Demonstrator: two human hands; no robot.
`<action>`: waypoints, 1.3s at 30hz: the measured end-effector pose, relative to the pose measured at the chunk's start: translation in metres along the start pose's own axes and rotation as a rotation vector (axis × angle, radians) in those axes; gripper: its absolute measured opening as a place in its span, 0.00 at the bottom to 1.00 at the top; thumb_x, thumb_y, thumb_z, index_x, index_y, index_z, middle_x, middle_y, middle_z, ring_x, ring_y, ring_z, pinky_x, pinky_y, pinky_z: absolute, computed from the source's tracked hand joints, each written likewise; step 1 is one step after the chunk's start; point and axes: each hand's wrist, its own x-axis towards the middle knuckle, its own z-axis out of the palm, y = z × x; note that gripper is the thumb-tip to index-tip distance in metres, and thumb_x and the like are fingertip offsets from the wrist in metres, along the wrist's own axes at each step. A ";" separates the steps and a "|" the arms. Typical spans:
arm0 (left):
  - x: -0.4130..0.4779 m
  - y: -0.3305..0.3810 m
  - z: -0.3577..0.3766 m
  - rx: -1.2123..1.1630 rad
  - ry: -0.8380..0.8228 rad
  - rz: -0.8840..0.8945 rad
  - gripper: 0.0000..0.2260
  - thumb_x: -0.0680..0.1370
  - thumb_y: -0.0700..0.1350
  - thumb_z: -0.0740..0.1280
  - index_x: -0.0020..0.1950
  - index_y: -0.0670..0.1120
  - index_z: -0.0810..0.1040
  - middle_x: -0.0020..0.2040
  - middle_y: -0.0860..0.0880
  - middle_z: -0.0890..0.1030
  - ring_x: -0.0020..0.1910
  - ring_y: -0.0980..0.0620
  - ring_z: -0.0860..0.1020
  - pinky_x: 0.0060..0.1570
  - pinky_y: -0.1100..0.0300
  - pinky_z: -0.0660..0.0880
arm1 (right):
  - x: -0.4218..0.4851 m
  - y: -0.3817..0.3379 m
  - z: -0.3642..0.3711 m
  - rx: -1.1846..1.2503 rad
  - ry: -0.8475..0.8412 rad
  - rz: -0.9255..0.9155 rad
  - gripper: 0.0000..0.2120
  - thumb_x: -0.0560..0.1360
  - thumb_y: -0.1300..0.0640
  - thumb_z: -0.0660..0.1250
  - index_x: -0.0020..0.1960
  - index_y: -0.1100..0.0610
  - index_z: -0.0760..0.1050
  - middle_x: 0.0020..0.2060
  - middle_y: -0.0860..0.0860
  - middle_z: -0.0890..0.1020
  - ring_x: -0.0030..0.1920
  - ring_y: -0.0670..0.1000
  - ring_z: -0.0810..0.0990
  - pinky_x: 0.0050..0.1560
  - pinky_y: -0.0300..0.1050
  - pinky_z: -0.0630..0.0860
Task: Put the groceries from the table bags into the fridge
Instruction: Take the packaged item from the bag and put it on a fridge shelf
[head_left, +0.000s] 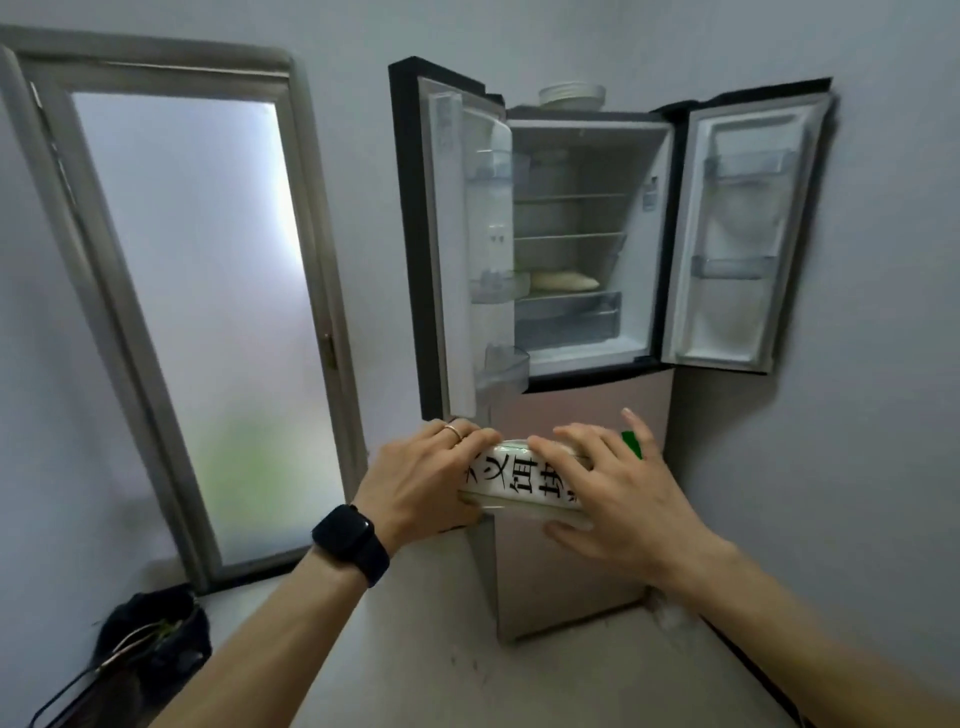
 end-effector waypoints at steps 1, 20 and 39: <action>0.016 -0.010 0.007 -0.013 0.009 0.019 0.32 0.65 0.58 0.76 0.66 0.52 0.74 0.56 0.52 0.80 0.47 0.50 0.79 0.30 0.57 0.79 | 0.011 0.011 0.006 -0.010 0.006 0.000 0.39 0.69 0.35 0.68 0.76 0.48 0.65 0.66 0.53 0.75 0.67 0.55 0.74 0.74 0.63 0.61; 0.325 -0.064 0.207 -0.211 0.158 0.024 0.38 0.68 0.56 0.77 0.75 0.55 0.67 0.72 0.46 0.72 0.71 0.43 0.69 0.68 0.45 0.70 | 0.133 0.260 0.150 0.108 0.196 0.332 0.36 0.67 0.38 0.67 0.72 0.52 0.73 0.56 0.51 0.80 0.51 0.53 0.79 0.46 0.51 0.83; 0.651 -0.141 0.343 -0.060 0.185 -0.429 0.30 0.77 0.53 0.64 0.77 0.49 0.62 0.73 0.47 0.69 0.72 0.46 0.65 0.70 0.50 0.66 | 0.378 0.559 0.261 0.313 0.396 0.475 0.35 0.73 0.38 0.70 0.75 0.53 0.69 0.58 0.50 0.81 0.50 0.49 0.79 0.48 0.46 0.80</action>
